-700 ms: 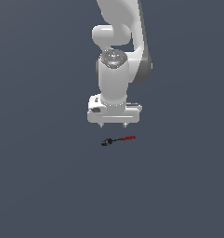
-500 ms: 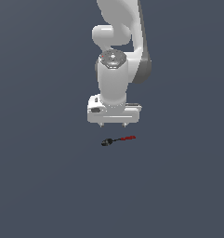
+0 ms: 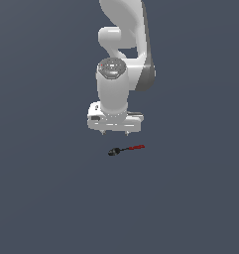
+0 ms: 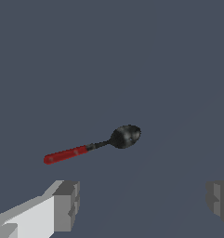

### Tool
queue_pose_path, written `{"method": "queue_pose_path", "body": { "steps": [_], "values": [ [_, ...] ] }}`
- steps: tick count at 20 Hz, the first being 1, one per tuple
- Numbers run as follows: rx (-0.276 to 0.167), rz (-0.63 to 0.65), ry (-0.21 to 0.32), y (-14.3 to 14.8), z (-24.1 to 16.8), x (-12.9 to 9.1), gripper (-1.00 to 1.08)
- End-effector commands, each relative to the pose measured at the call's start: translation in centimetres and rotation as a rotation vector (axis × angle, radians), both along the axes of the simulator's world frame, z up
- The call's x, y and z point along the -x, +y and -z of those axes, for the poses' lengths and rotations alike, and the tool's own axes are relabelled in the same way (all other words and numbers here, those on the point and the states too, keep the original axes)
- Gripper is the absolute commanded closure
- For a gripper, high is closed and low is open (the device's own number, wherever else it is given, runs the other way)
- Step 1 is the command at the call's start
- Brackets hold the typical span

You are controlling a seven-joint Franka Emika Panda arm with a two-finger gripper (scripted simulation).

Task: Pick up the object and move it to a goal position.

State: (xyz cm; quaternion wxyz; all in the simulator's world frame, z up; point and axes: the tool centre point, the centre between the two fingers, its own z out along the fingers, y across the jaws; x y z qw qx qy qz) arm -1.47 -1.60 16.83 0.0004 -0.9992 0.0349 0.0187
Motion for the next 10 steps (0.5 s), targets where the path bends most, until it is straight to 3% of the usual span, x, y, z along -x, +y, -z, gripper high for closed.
{"method": "queue_pose_path", "body": {
  "steps": [1,10],
  "values": [
    [0.0,0.001,-0.001,0.11,0.0,-0.02,-0.92],
    [-0.001,0.078,-0.001,0.54,0.76,-0.01,-0.92]
  ]
}}
